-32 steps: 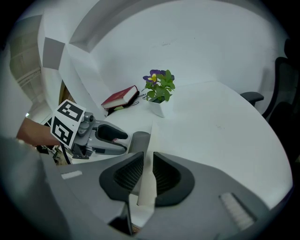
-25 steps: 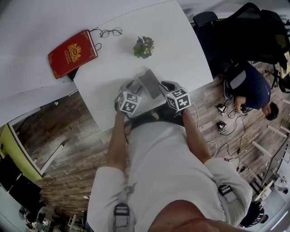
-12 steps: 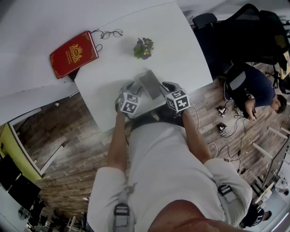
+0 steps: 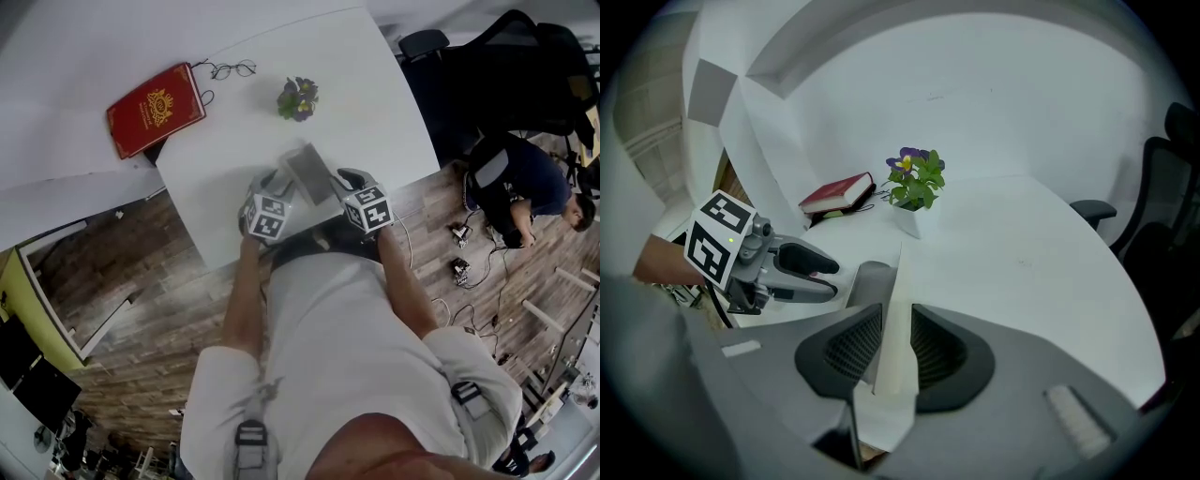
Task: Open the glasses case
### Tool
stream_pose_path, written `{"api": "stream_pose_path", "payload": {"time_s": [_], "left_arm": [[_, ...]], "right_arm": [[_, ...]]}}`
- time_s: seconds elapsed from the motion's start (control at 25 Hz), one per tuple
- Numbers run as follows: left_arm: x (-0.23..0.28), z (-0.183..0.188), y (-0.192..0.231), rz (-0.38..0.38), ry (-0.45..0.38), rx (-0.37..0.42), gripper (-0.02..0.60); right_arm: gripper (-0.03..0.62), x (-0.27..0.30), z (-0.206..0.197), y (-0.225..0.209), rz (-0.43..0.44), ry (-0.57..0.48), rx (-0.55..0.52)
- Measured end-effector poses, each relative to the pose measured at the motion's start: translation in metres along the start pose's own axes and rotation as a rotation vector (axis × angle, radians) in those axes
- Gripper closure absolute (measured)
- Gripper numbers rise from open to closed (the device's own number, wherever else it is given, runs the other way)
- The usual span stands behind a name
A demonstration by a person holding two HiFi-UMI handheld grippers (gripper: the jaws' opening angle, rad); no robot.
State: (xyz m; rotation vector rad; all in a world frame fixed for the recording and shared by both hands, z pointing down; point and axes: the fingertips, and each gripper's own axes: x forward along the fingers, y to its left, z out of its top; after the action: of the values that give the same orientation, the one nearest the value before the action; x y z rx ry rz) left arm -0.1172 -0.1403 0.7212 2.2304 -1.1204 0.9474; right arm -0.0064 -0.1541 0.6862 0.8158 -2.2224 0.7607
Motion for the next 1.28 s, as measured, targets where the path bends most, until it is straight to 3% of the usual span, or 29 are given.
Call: {"api": "stream_pose_path", "payload": {"time_s": [0.44, 0.88, 1.28], "left_arm": [[-0.03, 0.034, -0.005, 0.089, -0.127, -0.011, 0.381], [-0.079, 0.069, -0.017, 0.232, -0.247, -0.054, 0.388], [-0.138, 0.107, -0.035, 0.407, -0.41, -0.084, 0.387]], "right_arm": [[0.47, -0.019, 0.014, 0.003, -0.014, -0.064, -0.072], [0.468, -0.058, 0.05, 0.015, 0.013, -0.193, -0.211], [0.457, -0.101, 0.088, 0.03, 0.048, -0.322, -0.354]]}}
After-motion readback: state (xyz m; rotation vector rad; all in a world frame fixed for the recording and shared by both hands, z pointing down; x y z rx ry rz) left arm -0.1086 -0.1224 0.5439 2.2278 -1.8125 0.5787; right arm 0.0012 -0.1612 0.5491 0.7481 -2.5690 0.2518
